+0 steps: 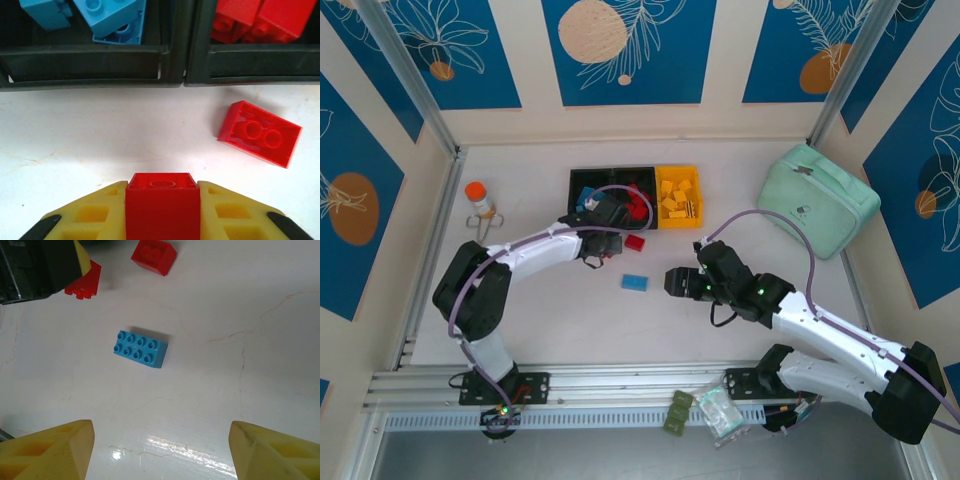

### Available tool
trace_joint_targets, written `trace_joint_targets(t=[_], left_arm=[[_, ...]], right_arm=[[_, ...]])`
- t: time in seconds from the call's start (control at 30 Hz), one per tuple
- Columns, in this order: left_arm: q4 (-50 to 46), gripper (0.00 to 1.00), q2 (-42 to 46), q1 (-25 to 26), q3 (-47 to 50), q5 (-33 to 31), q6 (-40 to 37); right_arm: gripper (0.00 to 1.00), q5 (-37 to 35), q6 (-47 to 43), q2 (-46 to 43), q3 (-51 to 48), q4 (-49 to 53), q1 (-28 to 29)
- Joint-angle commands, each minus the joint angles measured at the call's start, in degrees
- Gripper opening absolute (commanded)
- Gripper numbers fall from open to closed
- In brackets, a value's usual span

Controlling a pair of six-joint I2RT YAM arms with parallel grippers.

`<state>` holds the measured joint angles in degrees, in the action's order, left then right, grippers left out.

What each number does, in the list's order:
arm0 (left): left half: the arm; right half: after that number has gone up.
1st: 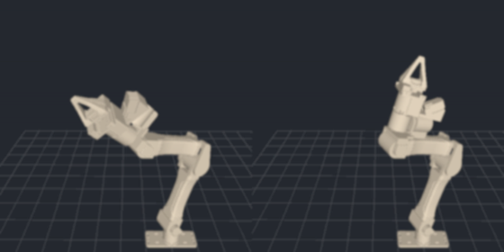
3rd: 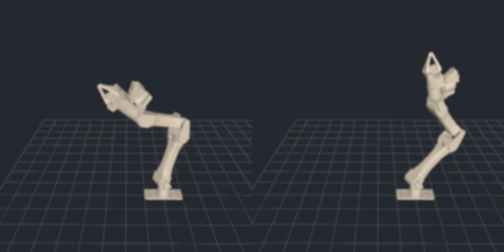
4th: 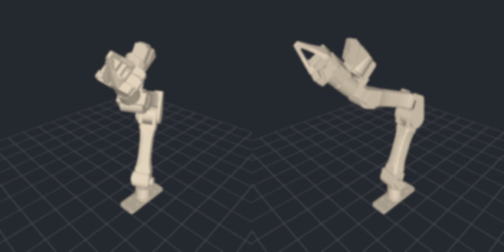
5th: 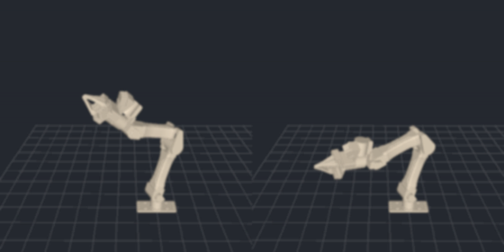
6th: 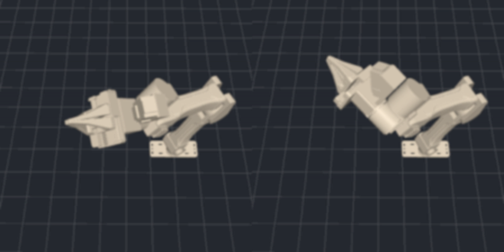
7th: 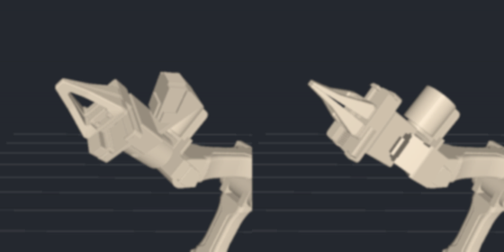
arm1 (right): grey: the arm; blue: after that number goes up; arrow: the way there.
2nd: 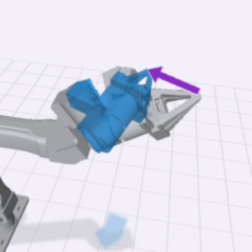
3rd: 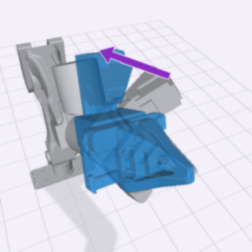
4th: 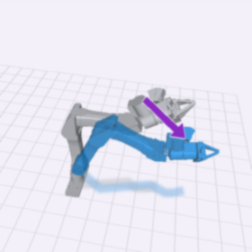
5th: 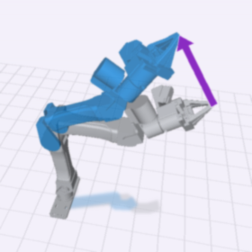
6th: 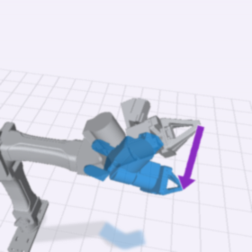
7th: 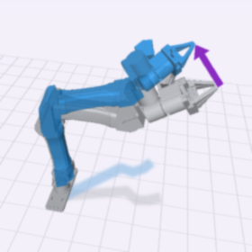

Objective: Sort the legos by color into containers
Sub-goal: Pick up the lego from the center of the table, then place the lego at the center of the table.

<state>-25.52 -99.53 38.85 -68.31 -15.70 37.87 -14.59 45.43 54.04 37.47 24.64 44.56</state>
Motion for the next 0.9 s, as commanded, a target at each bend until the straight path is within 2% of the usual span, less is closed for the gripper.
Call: trace_joint_targets(t=[0.0,0.33,0.6,0.87], left_arm=[[-1.94,0.25,1.7,-0.47,-4.02,2.69,-1.92],[-3.53,0.26,-6.03,-0.71,-17.7,4.97,-4.52],[-5.88,0.26,-13.74,-2.89,-29.25,6.65,-5.73],[-6.8,0.26,-23.06,-5.21,-40.47,5.77,-8.61]], right_arm=[[0.72,-0.44,-0.29,-1.02,0.09,-0.04,-0.5],[0.72,-0.51,-1.72,-1.31,1.31,-0.39,-2.95],[0.72,2.67,-3.9,0.25,2.97,-2.45,-9.03],[0.72,3.1,-4.17,2.82,4.49,-2.86,-9.4]])
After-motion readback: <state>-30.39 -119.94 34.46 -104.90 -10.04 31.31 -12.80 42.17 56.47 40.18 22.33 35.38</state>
